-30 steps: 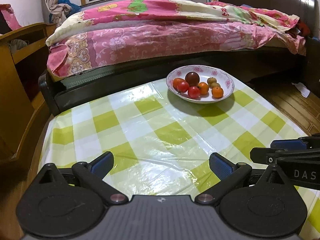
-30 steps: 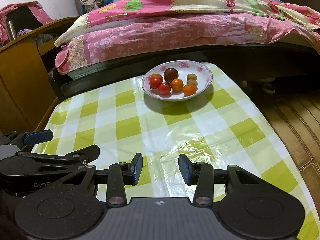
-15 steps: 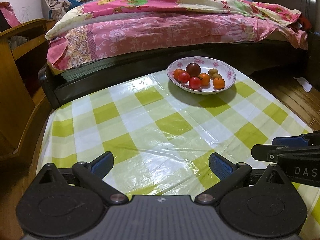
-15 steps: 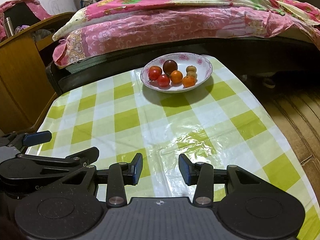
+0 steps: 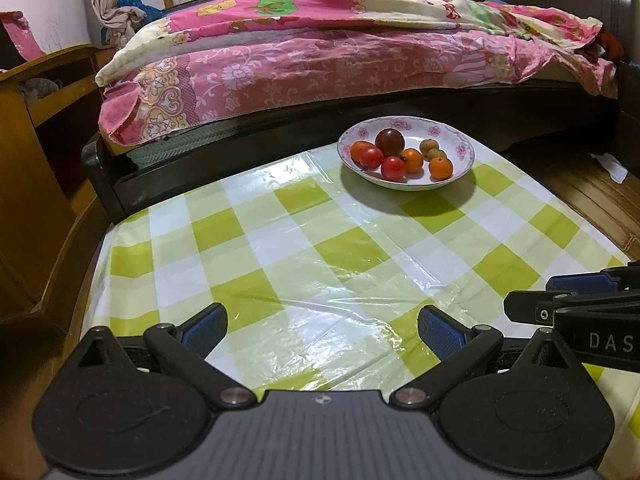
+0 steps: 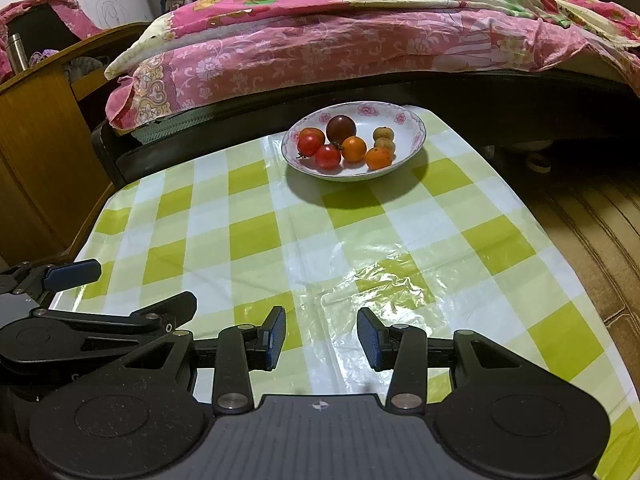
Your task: Organize fruits
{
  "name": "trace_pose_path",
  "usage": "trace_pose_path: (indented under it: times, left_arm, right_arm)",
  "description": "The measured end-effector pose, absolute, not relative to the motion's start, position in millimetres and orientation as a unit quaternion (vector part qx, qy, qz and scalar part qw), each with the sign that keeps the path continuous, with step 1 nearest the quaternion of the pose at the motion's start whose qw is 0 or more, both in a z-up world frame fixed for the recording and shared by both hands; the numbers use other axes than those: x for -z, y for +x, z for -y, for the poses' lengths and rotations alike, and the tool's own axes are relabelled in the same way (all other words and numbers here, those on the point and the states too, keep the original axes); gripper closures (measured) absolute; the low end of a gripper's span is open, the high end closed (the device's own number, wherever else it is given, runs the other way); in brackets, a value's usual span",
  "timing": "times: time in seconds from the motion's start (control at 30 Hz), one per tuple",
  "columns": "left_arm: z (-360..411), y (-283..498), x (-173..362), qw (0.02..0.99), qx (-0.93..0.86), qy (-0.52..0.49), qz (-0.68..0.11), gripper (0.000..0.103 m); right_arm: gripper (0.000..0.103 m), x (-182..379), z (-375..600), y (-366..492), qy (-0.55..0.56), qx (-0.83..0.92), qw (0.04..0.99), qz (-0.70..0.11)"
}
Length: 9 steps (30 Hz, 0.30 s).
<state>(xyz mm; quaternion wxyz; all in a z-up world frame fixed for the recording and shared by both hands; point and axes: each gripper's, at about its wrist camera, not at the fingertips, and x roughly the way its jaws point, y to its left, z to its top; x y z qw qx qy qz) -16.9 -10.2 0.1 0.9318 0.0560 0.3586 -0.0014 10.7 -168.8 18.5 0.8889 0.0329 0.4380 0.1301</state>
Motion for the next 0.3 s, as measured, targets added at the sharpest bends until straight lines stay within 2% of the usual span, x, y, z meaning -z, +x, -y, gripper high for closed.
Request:
trace_pose_path:
  times: [0.3]
  left_arm:
    - [9.6, -16.4, 0.2, 0.931, 0.001, 0.054, -0.361, 0.0]
  right_arm:
    - [0.065, -18.4, 168.5, 10.7, 0.033, -0.13, 0.889, -0.439]
